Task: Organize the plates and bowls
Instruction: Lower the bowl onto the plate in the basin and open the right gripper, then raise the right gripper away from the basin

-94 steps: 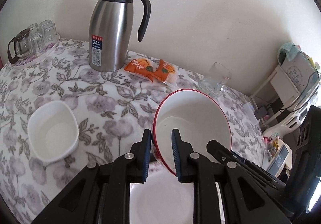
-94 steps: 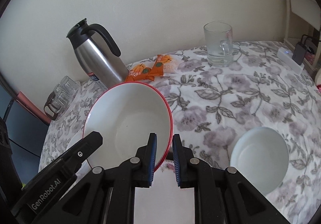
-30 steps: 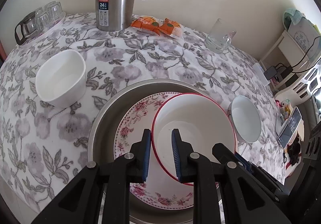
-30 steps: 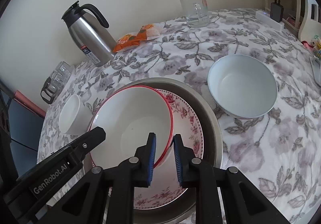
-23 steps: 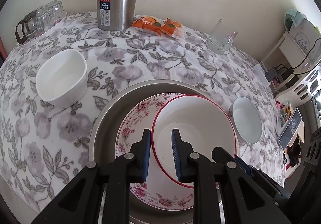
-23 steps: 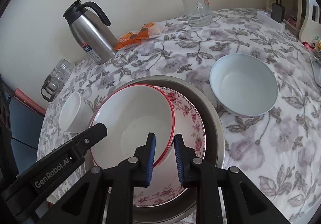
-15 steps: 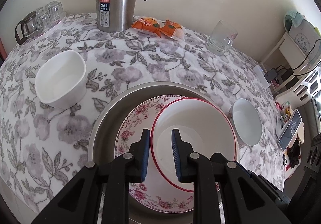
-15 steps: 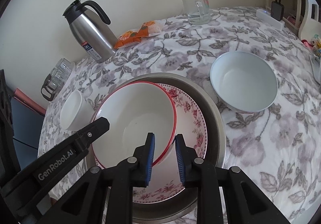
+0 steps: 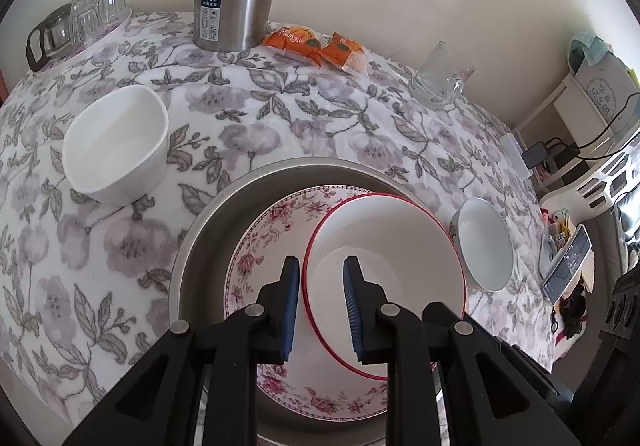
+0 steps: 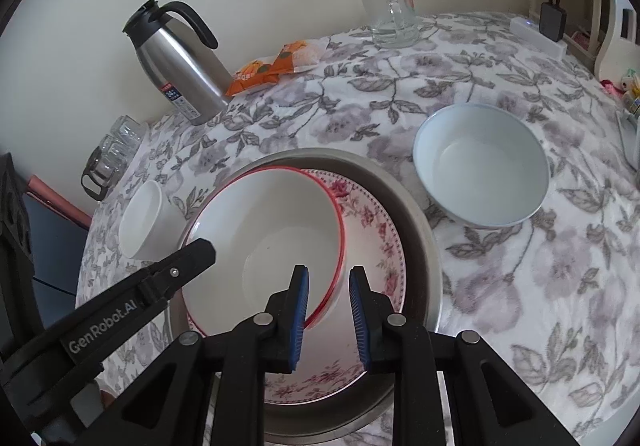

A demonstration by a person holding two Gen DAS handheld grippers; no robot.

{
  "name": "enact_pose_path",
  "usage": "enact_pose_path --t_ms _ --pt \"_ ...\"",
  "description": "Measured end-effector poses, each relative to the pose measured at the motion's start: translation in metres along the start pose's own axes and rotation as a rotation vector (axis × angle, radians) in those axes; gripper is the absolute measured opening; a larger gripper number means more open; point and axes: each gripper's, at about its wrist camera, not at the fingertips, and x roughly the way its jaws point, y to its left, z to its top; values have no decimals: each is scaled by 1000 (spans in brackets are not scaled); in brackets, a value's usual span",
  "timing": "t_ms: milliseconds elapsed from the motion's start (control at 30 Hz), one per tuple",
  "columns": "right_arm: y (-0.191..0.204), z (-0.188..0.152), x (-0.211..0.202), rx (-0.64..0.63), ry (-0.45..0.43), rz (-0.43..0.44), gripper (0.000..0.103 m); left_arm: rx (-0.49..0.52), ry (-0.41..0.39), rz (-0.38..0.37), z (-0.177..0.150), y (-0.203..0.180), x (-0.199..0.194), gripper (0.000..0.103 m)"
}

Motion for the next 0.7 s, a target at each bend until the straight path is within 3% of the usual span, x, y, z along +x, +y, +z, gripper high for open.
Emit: enact_pose_path --t_ms 167,233,300,433,533,600,700 --pt "-2 2 -2 3 -8 -2 31 -11 -14 8 2 3 -7 23" --pt "-1 2 -5 -4 -25 -6 37 -17 -16 12 3 5 -9 24" --pt "1 3 -7 -13 -46 -21 57 -24 -18 16 3 8 -11 29" --pt "4 4 -9 -29 -65 -30 62 -48 -24 38 5 14 -15 44" --pt "7 6 -14 -41 -97 -30 74 -75 -28 74 6 22 -17 52" --pt "9 6 -16 -50 -114 -29 86 -94 -36 101 7 29 -20 54" --pt "11 7 -16 -53 -121 -23 91 -127 -36 132 8 40 -23 56"
